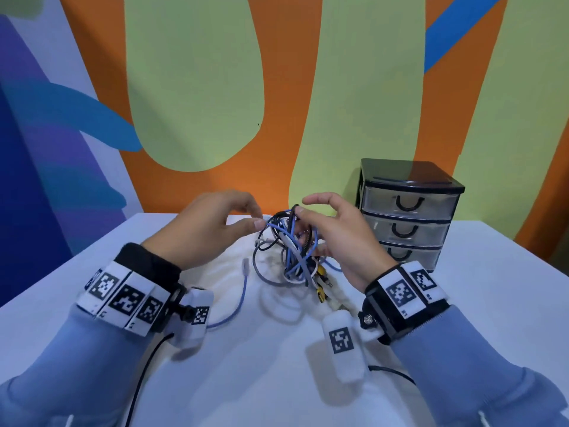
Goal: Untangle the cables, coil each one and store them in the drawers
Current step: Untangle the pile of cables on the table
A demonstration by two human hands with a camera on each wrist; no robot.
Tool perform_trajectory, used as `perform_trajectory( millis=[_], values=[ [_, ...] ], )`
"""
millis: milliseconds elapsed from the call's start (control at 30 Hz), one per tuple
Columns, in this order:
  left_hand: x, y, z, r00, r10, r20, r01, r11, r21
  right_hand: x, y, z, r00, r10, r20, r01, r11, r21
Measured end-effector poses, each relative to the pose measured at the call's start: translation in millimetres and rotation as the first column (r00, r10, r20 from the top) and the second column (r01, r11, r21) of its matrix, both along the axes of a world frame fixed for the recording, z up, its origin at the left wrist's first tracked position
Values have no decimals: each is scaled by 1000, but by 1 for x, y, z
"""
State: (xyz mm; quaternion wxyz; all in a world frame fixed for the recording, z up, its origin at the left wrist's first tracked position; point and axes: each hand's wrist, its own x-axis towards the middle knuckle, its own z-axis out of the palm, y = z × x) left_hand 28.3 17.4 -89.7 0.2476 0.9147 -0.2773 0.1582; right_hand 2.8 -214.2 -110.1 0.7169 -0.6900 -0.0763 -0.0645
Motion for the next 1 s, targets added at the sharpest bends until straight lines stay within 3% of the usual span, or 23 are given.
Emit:
perform_trajectory(
  millis=[133,333,500,733,833,933,1000],
  values=[
    [4,0,0,999,-51,-7,49,977,-209,-1,-6,5,988,150,27,-152,980,128],
    [-2,-8,3,993,-62,95,89,947,-310,4,-8,-7,927,333,171,-315,941,-124],
    [-7,-22,-5,993,-107,57,117,968,-223,3,-2,-11,942,244,228,-181,947,-266],
    [-13,-27,-4,987,-158,-18,145,938,-315,4,2,-10,947,119,299,-30,957,-287],
    [-19,-32,-3,980,-194,-44,180,960,-213,4,1,-11,943,121,311,-19,949,-314],
    [-18,-31,-2,994,-104,-35,96,979,-179,6,-4,-7,955,94,282,-4,953,-304],
    [-14,-21,1,999,32,21,-30,996,-79,10,-11,-1,947,-68,315,152,956,-251]
  ],
)
